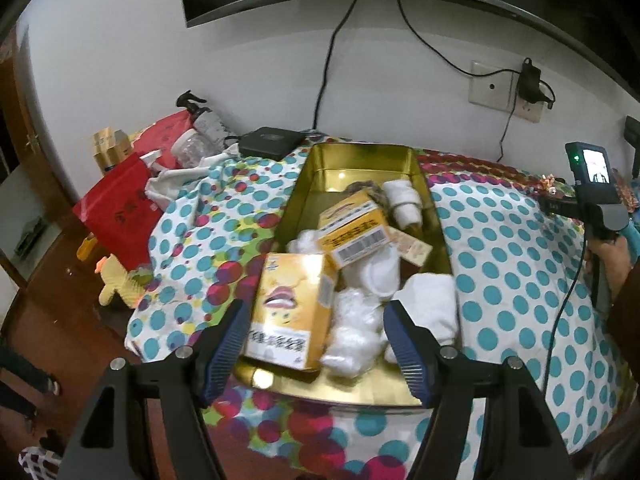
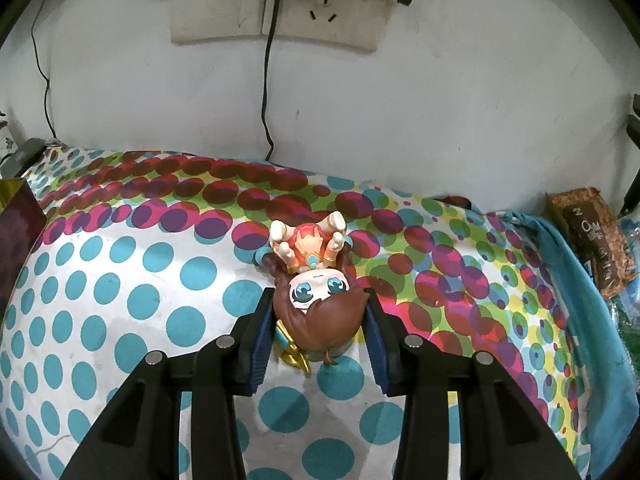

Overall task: Organize objects
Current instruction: 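Carry the doll figurine into the gold tray and open the right gripper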

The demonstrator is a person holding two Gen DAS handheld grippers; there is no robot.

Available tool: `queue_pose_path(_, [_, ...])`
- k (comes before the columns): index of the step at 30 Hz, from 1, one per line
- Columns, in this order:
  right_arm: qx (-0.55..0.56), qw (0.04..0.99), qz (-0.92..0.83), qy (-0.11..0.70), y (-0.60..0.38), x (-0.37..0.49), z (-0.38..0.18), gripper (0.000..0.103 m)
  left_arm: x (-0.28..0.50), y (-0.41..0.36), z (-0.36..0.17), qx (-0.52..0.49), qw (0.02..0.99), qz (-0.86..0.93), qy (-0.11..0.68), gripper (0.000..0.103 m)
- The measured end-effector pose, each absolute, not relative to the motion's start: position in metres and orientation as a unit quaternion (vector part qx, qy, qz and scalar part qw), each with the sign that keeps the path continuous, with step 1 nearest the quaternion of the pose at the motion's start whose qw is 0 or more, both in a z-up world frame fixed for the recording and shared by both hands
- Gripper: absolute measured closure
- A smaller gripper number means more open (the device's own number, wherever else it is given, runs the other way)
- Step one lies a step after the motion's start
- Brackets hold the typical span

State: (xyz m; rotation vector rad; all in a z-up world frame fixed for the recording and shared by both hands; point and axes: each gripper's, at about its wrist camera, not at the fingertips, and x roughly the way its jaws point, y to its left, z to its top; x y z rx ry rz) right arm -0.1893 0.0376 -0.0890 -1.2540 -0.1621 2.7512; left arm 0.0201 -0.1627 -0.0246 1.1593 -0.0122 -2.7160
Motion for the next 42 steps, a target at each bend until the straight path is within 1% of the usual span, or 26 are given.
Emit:
queue_pose_path(10, [-0.407,0.062,0.907,-0.083,0.066,-0.199,-0.091,0.064,0.034,-0.182,-0.026,0.393,0.101,-0.914,0.016,0.032])
queue_pose_path(16, [-0.397,0.035,0.914,-0.077,0.079,-0.200,-0.074,0.064,0.032,-0.179,-0.028,0.393,0.102,-0.914,0.014,0.032])
queue_pose_path(23, [-0.369,-0.069,0.923,-0.083,0.035,-0.186,-0.038,0.064,0.032,-0.178,-0.027,0.393,0.106,-0.913,0.013,0.032])
queue_pose_path(26, [-0.364,-0.124,0.919,-0.087,0.005,-0.178,-0.028,0.064,0.033,-0.181,-0.025,0.394,0.110,-0.912,0.016,0.032])
queue_pose_path(31, [-0.368,-0.185,0.907,-0.093,-0.039,-0.167,-0.017,0.064,0.039,-0.187,-0.018,0.385,0.122,-0.915,0.011,0.032])
queue_pose_path(37, [-0.392,-0.205,0.893,-0.081,-0.064,-0.166,-0.020,0.064,0.047,-0.204,-0.010,0.376,0.133,-0.917,0.026,0.032])
queue_pose_path(40, [-0.399,-0.198,0.890,-0.098,-0.079,-0.158,-0.021,0.064,0.049,-0.213,-0.010,0.377,0.136,-0.915,0.037,0.032])
queue_pose_path(42, [-0.409,-0.199,0.885,-0.095,-0.077,-0.162,-0.026,0.064,0.050,-0.218,-0.010,0.377,0.138,-0.915,0.042,0.032])
